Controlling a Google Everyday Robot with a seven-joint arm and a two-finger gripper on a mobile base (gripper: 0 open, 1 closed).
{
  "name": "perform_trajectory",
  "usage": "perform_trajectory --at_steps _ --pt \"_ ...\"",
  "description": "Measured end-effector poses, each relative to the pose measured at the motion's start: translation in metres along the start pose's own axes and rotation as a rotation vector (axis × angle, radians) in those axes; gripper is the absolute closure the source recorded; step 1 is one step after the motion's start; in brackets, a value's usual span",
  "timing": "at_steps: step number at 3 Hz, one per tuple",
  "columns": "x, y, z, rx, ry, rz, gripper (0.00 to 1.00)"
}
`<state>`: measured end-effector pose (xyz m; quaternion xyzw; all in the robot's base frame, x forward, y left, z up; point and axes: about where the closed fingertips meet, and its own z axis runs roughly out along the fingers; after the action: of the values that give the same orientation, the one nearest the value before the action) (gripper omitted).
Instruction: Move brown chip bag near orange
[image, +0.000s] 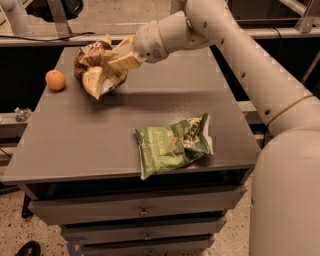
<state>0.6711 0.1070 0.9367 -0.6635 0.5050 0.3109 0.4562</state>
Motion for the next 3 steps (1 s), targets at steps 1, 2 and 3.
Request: perform_trajectory --at_steps 1,2,3 --pt "0.009 0.006 0.017 -0.022 0.037 0.0 1.0" --pt "0.026 0.004 0.028 -0.03 0.08 0.012 1.0" --pt "0.047 -0.003 0.032 -0.038 0.119 0.045 1.0"
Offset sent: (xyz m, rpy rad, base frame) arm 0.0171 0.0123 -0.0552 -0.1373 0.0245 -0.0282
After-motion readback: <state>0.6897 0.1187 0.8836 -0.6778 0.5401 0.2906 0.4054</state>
